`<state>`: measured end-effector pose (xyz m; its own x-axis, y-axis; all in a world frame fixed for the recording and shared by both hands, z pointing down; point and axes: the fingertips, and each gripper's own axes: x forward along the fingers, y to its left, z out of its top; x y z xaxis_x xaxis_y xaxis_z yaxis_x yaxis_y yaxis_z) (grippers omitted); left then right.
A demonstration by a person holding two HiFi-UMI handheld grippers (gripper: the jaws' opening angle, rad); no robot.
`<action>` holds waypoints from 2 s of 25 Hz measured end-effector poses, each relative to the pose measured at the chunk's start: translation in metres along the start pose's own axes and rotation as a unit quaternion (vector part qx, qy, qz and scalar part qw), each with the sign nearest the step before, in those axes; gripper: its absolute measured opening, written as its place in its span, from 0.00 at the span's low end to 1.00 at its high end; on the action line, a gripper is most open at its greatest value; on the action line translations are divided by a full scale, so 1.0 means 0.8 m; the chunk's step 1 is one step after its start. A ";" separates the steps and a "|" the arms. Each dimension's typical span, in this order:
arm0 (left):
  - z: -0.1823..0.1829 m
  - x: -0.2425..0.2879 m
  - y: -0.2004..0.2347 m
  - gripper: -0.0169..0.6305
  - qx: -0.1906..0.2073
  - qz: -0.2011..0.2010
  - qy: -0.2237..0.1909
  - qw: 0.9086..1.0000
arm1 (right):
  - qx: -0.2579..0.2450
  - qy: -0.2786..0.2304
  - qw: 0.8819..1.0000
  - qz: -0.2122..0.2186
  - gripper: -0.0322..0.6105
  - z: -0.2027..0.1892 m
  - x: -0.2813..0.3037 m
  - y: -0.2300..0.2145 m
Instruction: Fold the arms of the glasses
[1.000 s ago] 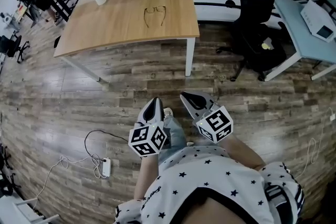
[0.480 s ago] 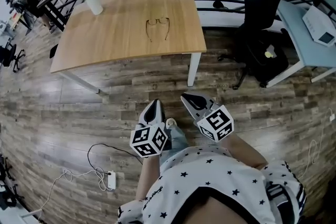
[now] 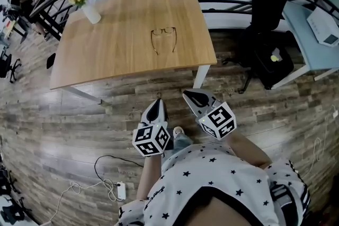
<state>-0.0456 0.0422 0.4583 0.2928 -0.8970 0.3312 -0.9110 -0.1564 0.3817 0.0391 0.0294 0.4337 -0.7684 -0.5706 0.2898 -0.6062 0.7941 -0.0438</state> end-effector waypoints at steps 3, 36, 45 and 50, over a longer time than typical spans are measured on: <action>0.014 0.023 0.015 0.04 0.007 -0.006 0.007 1.000 | -0.001 -0.001 1.000 -0.010 0.08 0.008 0.025 -0.014; 0.082 0.170 0.123 0.04 0.009 -0.039 0.040 0.998 | -0.040 0.056 0.994 -0.085 0.08 0.021 0.208 -0.149; 0.106 0.233 0.146 0.04 -0.004 -0.025 0.051 0.998 | -0.070 0.105 0.989 -0.075 0.08 0.014 0.266 -0.216; 0.125 0.269 0.151 0.04 -0.007 -0.014 0.053 0.998 | -0.089 0.119 0.987 -0.064 0.08 0.014 0.296 -0.254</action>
<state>-0.1216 -0.2107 0.4894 0.3479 -0.8434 0.4094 -0.8980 -0.1744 0.4039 -0.0216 -0.2695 0.5005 -0.6049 -0.6195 0.5003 -0.6331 0.7553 0.1698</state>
